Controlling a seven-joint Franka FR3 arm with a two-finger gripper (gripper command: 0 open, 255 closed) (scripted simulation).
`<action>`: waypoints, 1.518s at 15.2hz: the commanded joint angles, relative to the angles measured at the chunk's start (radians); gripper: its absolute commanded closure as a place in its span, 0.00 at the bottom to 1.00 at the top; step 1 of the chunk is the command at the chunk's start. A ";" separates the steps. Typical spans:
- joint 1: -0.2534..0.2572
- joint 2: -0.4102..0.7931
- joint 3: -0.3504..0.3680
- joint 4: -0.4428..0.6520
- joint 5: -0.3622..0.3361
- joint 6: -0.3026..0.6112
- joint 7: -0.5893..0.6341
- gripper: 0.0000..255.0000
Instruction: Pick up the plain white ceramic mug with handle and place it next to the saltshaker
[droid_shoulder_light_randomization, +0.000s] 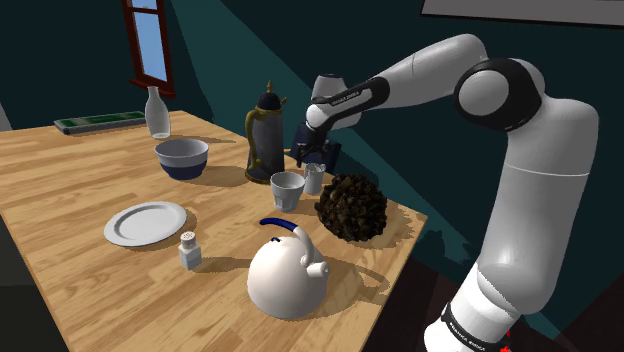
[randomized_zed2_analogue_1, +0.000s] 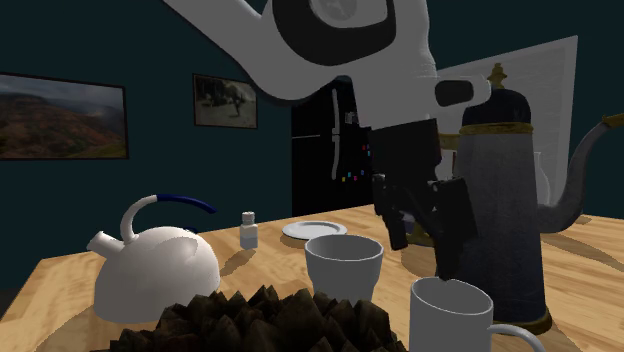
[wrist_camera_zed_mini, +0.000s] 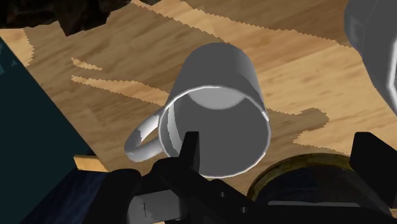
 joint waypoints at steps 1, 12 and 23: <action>-0.001 0.031 -0.001 0.020 0.000 0.013 0.002 0.00; -0.006 0.089 -0.001 0.012 0.005 0.080 -0.001 0.00; -0.006 0.089 -0.001 0.012 0.005 0.080 -0.001 1.00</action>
